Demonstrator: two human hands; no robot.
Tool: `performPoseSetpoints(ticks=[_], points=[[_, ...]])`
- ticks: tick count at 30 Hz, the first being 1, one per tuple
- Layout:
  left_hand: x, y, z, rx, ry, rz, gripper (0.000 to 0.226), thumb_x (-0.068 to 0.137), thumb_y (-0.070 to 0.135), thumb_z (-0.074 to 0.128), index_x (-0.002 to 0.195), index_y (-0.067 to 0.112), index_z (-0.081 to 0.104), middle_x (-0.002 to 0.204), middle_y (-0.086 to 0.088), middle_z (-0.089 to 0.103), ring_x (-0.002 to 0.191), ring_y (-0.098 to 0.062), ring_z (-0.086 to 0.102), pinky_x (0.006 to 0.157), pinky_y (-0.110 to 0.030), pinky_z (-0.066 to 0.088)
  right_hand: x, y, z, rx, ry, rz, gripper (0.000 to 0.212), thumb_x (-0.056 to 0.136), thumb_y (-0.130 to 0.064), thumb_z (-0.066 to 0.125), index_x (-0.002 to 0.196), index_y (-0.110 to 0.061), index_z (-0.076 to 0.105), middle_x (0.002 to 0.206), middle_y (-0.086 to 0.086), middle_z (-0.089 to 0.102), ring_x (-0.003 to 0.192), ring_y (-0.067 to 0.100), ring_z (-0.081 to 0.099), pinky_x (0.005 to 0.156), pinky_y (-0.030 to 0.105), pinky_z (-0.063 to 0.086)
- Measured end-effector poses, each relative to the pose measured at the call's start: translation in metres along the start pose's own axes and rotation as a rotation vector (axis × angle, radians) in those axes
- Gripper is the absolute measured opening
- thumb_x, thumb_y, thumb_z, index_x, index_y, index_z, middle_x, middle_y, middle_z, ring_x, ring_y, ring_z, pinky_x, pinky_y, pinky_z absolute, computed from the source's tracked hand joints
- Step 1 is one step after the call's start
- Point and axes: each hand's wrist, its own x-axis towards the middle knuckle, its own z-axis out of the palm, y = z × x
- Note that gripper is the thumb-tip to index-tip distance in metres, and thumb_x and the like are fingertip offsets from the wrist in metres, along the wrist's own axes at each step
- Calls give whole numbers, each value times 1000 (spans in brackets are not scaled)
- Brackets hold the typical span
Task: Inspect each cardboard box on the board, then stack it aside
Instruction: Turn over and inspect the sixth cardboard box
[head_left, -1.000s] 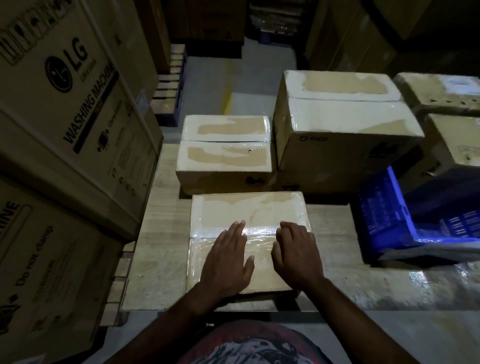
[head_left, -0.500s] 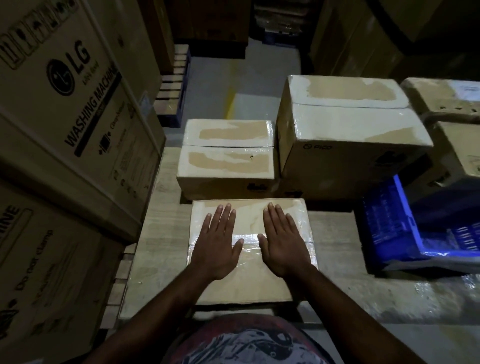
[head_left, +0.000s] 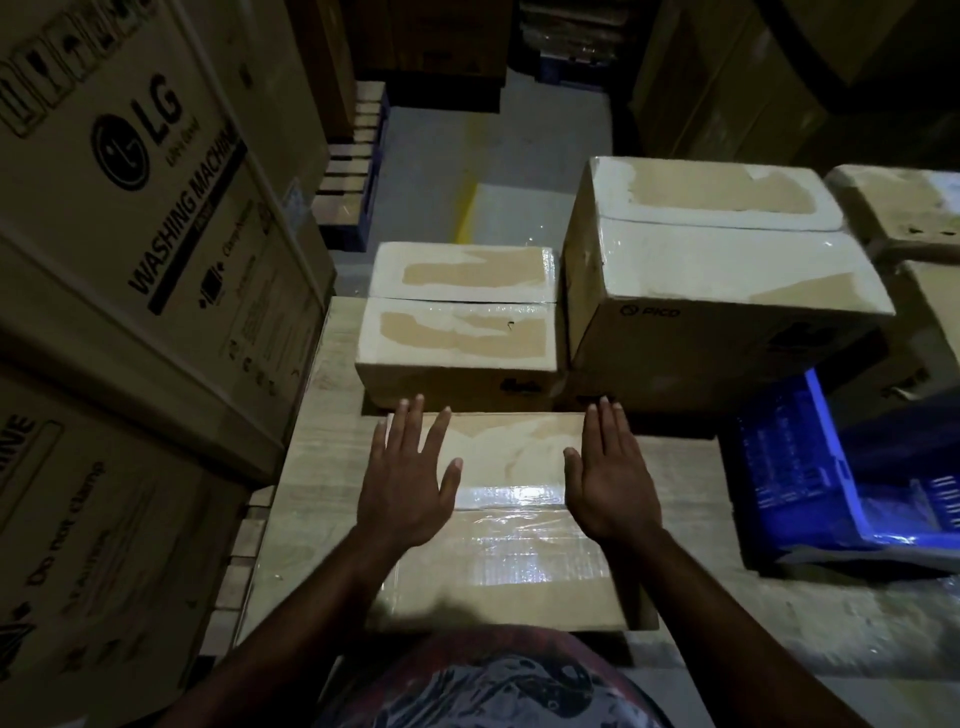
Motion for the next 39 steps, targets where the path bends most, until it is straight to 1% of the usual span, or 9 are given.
performPoseSetpoints(ticks=[5, 9, 11, 15, 17, 25, 29, 36, 39], points=[[-1, 3, -2, -103, 56, -19, 71, 99, 53, 36, 160, 27, 9, 168, -6, -7, 154, -22, -8, 124, -49, 11, 0, -4, -4, 91, 36, 34, 68, 102, -46, 26, 159, -10, 17, 169, 9, 5, 156, 22, -1, 125, 42, 16], [-5, 6, -12, -483, 189, -380, 84, 98, 41, 52, 159, 15, 2, 167, -2, -14, 152, -30, 5, 107, -42, 36, -8, -10, -14, 342, 101, 289, 71, 104, -42, 38, 160, -15, 5, 168, 9, 11, 151, 29, 23, 112, 47, 36], [-6, 2, -12, -618, 158, -578, 77, 100, 41, 48, 159, 12, 6, 168, -4, -3, 149, -34, 15, 108, -47, 38, -12, -11, -21, 392, 80, 498, 70, 104, -45, 37, 160, -15, 7, 156, 17, 39, 133, 38, 49, 103, 47, 44], [-10, 2, -16, -752, -62, -814, 62, 104, 51, 31, 145, 7, 44, 147, -19, 48, 131, -39, 48, 105, -44, 41, -20, -4, -19, 466, 59, 524, 69, 99, -57, 21, 121, -6, 61, 114, 22, 67, 105, 40, 63, 83, 40, 46], [-21, 6, -22, -790, -51, -834, 63, 104, 53, 29, 139, 7, 52, 139, -20, 55, 125, -39, 52, 103, -44, 43, -30, -3, -20, 509, 101, 483, 69, 99, -58, 20, 104, -6, 65, 104, 20, 69, 98, 38, 64, 76, 36, 42], [-55, 30, -65, -932, 161, -750, 69, 98, 66, 24, 139, 18, 52, 135, -15, 57, 122, -36, 53, 91, -39, 40, -53, -14, -60, 788, 210, 589, 51, 101, -63, 32, 109, -18, 56, 107, 5, 61, 97, 27, 59, 84, 39, 47], [-52, 34, -86, -1000, 239, -777, 56, 99, 65, 24, 110, 18, 52, 96, -6, 57, 91, -29, 54, 75, -38, 42, -56, -20, -85, 919, 293, 576, 55, 98, -68, 35, 97, -18, 57, 94, 1, 61, 85, 18, 58, 70, 33, 43], [-63, 28, -96, -1057, 292, -720, 20, 102, 28, 45, 106, 10, 51, 82, 4, 53, 77, -20, 50, 59, -27, 34, -69, -17, -86, 1039, 354, 550, 15, 101, -35, 52, 100, -21, 56, 97, -4, 60, 99, 23, 60, 83, 41, 49], [-78, 29, -91, -1096, 302, -697, 30, 89, 32, 43, 108, 9, 50, 83, 4, 54, 74, -17, 49, 61, -32, 35, -79, -15, -78, 1075, 343, 525, 16, 101, -25, 49, 114, -20, 56, 102, -10, 60, 104, 18, 61, 86, 40, 51]])
